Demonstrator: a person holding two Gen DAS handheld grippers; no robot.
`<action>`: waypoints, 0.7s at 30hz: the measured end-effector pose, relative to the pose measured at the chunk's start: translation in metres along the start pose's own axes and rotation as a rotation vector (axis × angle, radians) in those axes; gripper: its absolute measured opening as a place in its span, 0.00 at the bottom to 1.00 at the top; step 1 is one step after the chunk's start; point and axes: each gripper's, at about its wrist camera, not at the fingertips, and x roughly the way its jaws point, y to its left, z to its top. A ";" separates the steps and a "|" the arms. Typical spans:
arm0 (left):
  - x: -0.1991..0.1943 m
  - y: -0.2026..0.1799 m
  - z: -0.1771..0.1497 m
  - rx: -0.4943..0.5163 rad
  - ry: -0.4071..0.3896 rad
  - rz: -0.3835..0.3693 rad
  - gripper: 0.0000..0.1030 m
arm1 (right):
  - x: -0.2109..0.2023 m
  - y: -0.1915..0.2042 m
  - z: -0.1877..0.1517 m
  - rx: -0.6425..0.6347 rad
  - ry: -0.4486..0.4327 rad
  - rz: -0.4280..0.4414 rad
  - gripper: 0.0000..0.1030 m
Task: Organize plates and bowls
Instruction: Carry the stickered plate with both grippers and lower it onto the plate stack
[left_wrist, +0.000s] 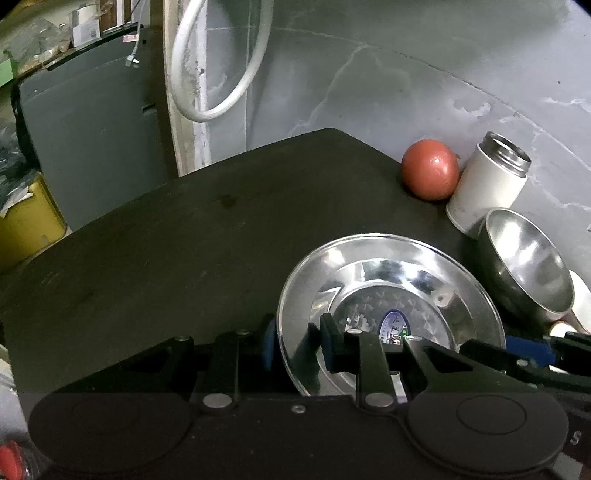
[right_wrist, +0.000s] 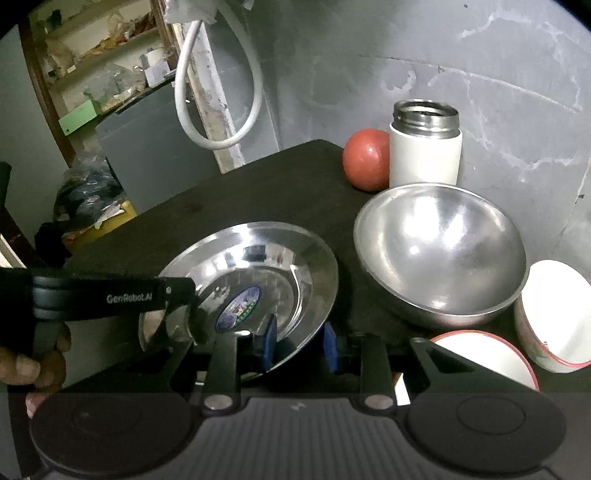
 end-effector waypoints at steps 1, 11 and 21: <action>-0.003 0.000 -0.001 -0.002 -0.004 0.001 0.26 | -0.002 0.001 0.000 -0.002 -0.004 0.002 0.30; -0.043 -0.001 -0.013 -0.006 -0.060 0.017 0.26 | -0.035 0.011 -0.006 -0.034 -0.043 0.023 0.30; -0.089 -0.010 -0.030 -0.029 -0.113 0.018 0.26 | -0.080 0.017 -0.011 -0.076 -0.086 0.054 0.30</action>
